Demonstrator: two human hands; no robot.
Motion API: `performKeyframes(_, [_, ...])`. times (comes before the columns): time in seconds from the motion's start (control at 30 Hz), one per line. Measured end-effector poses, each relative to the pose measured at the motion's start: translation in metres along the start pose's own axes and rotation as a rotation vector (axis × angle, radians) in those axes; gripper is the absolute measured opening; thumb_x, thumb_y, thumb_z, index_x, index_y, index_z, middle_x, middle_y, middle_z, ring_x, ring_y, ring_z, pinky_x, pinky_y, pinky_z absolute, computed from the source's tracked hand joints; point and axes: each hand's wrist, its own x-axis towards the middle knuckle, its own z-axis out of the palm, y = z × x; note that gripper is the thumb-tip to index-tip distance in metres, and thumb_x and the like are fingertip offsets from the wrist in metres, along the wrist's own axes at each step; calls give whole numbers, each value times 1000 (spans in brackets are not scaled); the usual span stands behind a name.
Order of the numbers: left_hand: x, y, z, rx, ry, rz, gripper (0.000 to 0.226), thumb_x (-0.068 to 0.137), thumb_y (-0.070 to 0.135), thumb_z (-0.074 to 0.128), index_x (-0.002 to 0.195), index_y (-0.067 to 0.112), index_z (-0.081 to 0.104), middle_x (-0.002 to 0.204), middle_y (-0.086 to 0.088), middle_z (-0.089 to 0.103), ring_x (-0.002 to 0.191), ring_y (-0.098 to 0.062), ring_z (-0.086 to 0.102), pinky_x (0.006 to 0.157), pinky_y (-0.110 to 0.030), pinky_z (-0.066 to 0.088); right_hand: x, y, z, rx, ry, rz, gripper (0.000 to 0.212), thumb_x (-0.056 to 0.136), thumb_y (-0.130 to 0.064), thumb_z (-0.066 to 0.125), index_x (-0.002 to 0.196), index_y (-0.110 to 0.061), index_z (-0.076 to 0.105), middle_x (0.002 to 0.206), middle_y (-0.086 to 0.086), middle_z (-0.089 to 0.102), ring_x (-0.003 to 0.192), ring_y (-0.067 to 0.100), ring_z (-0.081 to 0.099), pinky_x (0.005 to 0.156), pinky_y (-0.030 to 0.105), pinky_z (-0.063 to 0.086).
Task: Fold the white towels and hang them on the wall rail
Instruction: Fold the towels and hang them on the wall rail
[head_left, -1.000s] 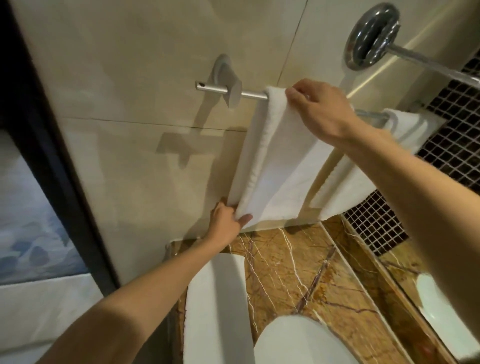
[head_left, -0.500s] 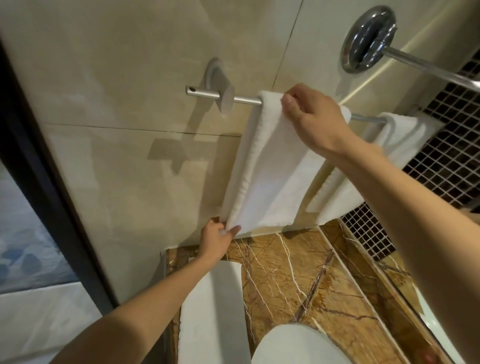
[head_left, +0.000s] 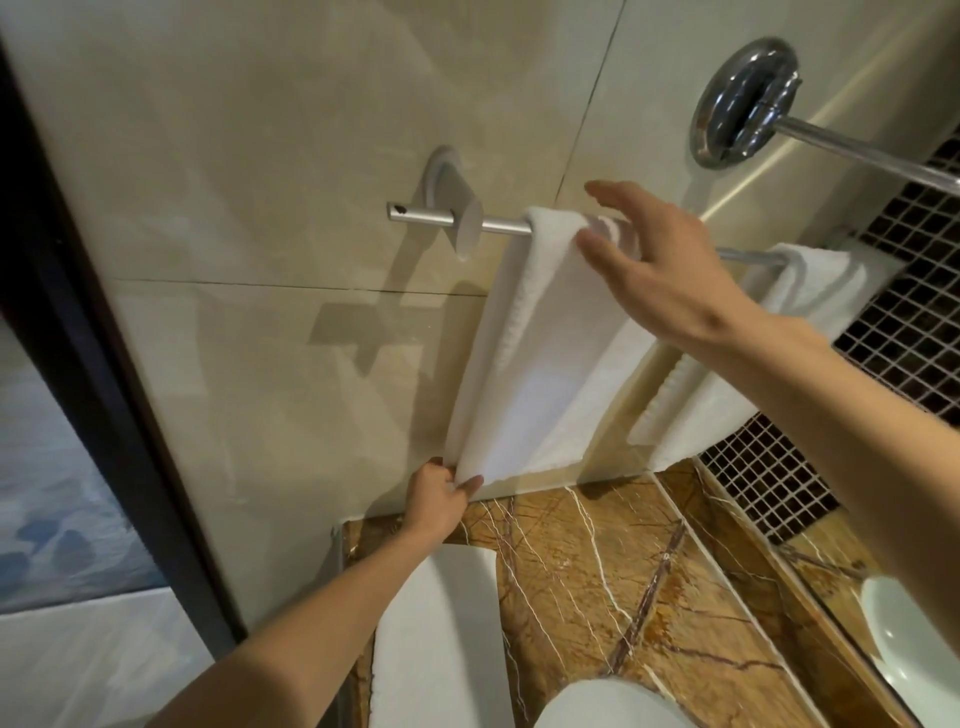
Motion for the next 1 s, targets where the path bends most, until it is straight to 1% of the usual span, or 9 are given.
performKeyframes(0.07, [-3,3,-2,22,14,-14,35,82,34,72,69,3,62,69,-7,59,66,-22,54,56,-25,34,2,4,0,-7,-28,-3,36,100,-29,44,130,-13,56,124,9,63,113,28,56,100,41,39])
performKeyframes(0.2, [-3,0,-7,6,38,-20,34,79,38,74,68,6,64,65,-6,63,63,-20,54,54,-26,34,-5,4,3,-12,65,-25,31,98,-26,48,120,-11,64,106,7,69,97,27,61,85,38,44])
performKeyframes(0.3, [-2,-3,-12,11,46,18,37,74,43,76,78,7,66,74,-4,67,69,-19,58,60,-29,42,0,4,0,-26,21,19,32,98,-29,49,123,-14,62,103,1,67,93,22,59,76,27,35])
performKeyframes(0.37, [-3,-1,-16,-11,76,23,39,70,42,80,84,11,59,77,4,61,73,-14,56,63,-29,43,5,5,-4,-23,-15,38,33,97,-32,49,123,-17,62,111,3,68,101,22,60,80,27,37])
performKeyframes(0.43, [0,2,-19,-69,90,23,46,66,39,84,92,16,53,89,6,61,85,-13,58,75,-30,48,8,5,-7,14,-37,52,33,97,-33,49,123,-18,62,117,4,67,108,22,60,87,29,42])
performKeyframes(0.5, [4,6,-19,-142,60,27,54,63,32,86,101,16,51,101,5,63,97,-13,61,86,-31,51,9,7,-8,13,-59,50,33,97,-32,48,123,-17,62,116,4,67,108,21,59,85,27,40])
performKeyframes(0.7, [10,11,-14,-73,-13,21,58,71,33,82,117,8,57,114,2,61,103,-13,56,82,-23,41,5,10,-7,-18,-12,33,28,94,-27,56,115,-11,66,95,6,68,93,22,61,77,28,39])
performKeyframes(0.83, [11,11,-13,-40,32,4,50,72,34,80,108,5,60,101,-1,62,89,-16,55,75,-25,43,-1,9,-3,13,94,57,26,89,-24,65,110,-10,69,88,2,64,81,13,53,73,24,37])
performKeyframes(1.0, [10,12,-11,1,59,6,34,74,34,79,85,12,56,79,-1,58,75,-21,55,62,-25,38,-3,5,-4,-6,90,21,31,91,-27,62,116,-9,67,111,8,68,98,22,62,86,33,46])
